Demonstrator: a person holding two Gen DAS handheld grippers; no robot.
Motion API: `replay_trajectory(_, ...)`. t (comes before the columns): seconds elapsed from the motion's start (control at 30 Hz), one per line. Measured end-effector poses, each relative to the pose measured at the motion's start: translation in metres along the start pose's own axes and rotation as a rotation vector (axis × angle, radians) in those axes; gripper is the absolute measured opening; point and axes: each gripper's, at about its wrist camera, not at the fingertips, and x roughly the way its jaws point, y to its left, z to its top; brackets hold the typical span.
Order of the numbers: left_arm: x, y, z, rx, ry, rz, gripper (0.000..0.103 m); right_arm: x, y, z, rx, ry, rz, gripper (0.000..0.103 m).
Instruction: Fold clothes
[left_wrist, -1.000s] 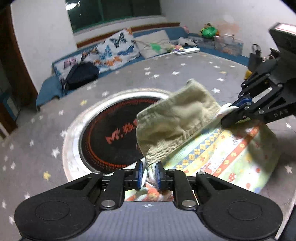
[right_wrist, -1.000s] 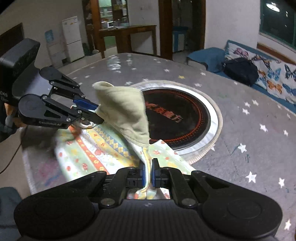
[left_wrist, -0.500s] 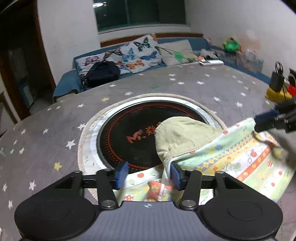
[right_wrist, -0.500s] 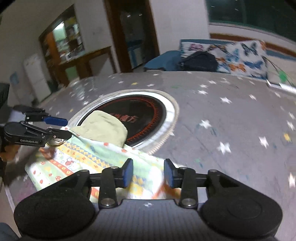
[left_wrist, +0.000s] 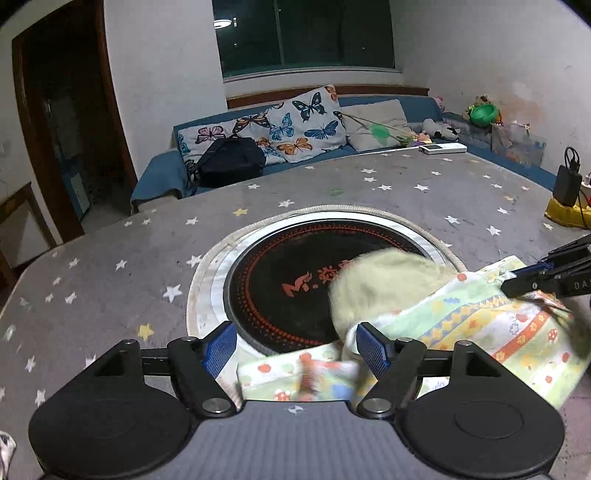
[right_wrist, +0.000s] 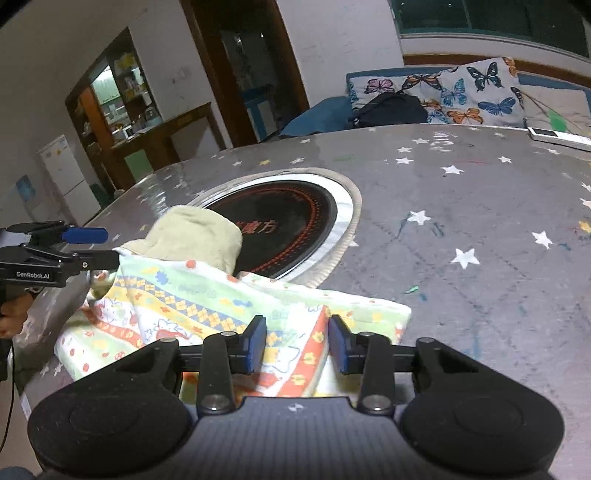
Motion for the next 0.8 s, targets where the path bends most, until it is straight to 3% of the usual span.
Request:
replay_trajectory(0.07,0.003,-0.001,0.000,0.004,0.010,-0.002,0.082,0.001,0.003,0.001,-0.007,-0.007,-0.025,0.008)
replay_trajectory(0.23,-0.010,0.002,-0.010,0.020,-0.024,0.002,0.083,-0.013,0.009,0.007,-0.068,-0.065,-0.147,0.006)
replay_trajectory(0.33,-0.022,0.009,-0.017,-0.005,-0.056,-0.002,0.083,-0.009,0.004,0.007,-0.054,-0.053,-0.175,0.011)
replay_trajectory(0.4,-0.028,0.015,-0.024,-0.014,-0.073,-0.033,0.083,-0.012,0.006,0.008,-0.048,-0.081,-0.192,0.019)
replay_trajectory(0.47,-0.024,0.022,-0.028,-0.040,-0.047,-0.048,0.082,-0.021,0.009,0.010,-0.040,-0.122,-0.199,0.020)
replay_trajectory(0.53,-0.018,0.027,-0.031,-0.070,-0.019,-0.070,0.077,-0.027,0.015,0.012,-0.053,-0.145,-0.172,0.020)
replay_trajectory(0.6,-0.012,0.028,-0.031,-0.089,0.005,-0.096,0.062,-0.027,0.024,0.011,-0.084,-0.147,-0.147,0.020)
replay_trajectory(0.77,0.001,0.025,-0.031,-0.106,0.036,-0.134,0.051,-0.012,0.031,0.001,-0.091,-0.094,-0.110,0.020)
replay_trajectory(0.8,0.004,0.025,-0.031,-0.118,0.045,-0.137,0.041,-0.010,0.031,-0.001,-0.084,-0.082,-0.107,0.020)
